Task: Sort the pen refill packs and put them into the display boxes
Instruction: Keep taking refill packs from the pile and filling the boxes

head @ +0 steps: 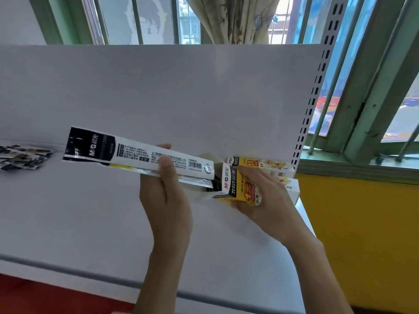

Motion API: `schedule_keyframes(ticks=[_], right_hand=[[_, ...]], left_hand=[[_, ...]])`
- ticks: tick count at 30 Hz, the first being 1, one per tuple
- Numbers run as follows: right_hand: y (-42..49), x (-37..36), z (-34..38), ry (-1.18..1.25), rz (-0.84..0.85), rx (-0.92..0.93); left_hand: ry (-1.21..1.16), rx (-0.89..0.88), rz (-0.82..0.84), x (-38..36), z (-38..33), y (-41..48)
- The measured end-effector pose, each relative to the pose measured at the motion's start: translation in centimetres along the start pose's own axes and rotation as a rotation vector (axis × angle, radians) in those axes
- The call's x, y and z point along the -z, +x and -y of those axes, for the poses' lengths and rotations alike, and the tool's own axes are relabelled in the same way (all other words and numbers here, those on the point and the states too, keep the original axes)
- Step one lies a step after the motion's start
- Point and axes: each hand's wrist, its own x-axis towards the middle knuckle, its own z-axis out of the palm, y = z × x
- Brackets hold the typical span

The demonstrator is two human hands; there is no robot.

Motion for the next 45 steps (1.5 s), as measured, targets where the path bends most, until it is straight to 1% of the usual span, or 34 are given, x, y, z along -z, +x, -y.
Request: schedule_keyframes(ticks=[3, 6, 7, 8, 12, 17, 19, 20, 22, 24, 25, 26, 28, 31, 33, 36, 38, 40, 42, 45], right_hand=[[0.1, -0.2, 0.1, -0.014, 0.0, -0.005], [0.1, -0.4, -0.1, -0.027, 0.005, -0.008], [0.1, -0.5, -0.1, -0.029, 0.009, -0.004], [0.1, -0.6, 0.0, -0.03, 0.015, -0.003], [0.0, -0.8, 0.0, -0.036, 0.026, -0.005], [0.1, -0.3, 0.2, -0.029, 0.006, -0.016], [0.2, 0.0, 0.2, -0.036, 0.005, -0.024], [0.2, 0.1, 0.1, -0.034, 0.003, -0.025], [0.1, 0.2, -0.1, -0.028, -0.004, -0.029], [0.0, 0.4, -0.2, -0.023, -0.006, -0.044], [0.0, 0.5, -0.3, -0.016, -0.008, -0.052], [-0.1, 0.7, -0.3, -0.009, -0.008, -0.059], [-0.2, 0.9, -0.4, -0.014, 0.001, -0.064], [-0.2, 1.2, -0.7, -0.051, 0.002, -0.044], [-0.2, 1.4, -1.1, -0.093, 0.011, -0.053], [-0.1, 1.4, -2.1, -0.195, 0.055, -0.1], [0.1, 0.5, -2.7, -0.283, 0.068, -0.115], [0.3, -0.9, -3.3, -0.31, 0.093, -0.133], [-0.1, -2.2, -3.9, -0.331, 0.116, -0.14], [-0.5, -2.6, -4.3, -0.237, 0.042, -0.109]], left_hand=[[0.124, -0.002, 0.079, -0.2, 0.0, -0.4], [0.259, 0.045, 0.197, -0.1, 0.5, -0.8], [0.29, 0.056, 0.21, 0.0, 0.5, -0.7], [0.298, 0.07, 0.209, 0.1, 0.5, -0.7], [0.207, 0.126, 0.21, 0.3, 0.5, -0.3], [0.268, 0.15, 0.277, 0.8, 0.4, 0.2], [0.264, 0.166, 0.239, 0.9, -0.1, 0.4], [0.282, 0.146, 0.22, 0.9, -0.4, 0.4], [0.371, 0.05, 0.176, 1.1, -0.8, 0.4], [0.42, -0.076, 0.091, 1.4, -0.8, 0.6], [0.432, -0.143, 0.079, 1.5, -0.5, 0.7], [0.454, -0.198, 0.106, 1.6, -0.4, 0.8], [0.521, -0.239, 0.244, 1.5, 0.2, 0.8], [0.605, -0.206, 0.464, 1.1, 1.5, 0.2], [0.607, -0.158, 0.531, 0.9, 2.5, -0.3], [0.599, -0.064, 0.571, 1.2, 4.4, -0.7], [0.644, -0.003, 0.612, 1.8, 5.7, -1.0], [0.712, 0.043, 0.654, 2.5, 6.8, -1.1], [0.751, 0.049, 0.64, 3.2, 7.6, -1.2], [0.758, 0.033, 0.546, 3.7, 7.8, -1.0]])
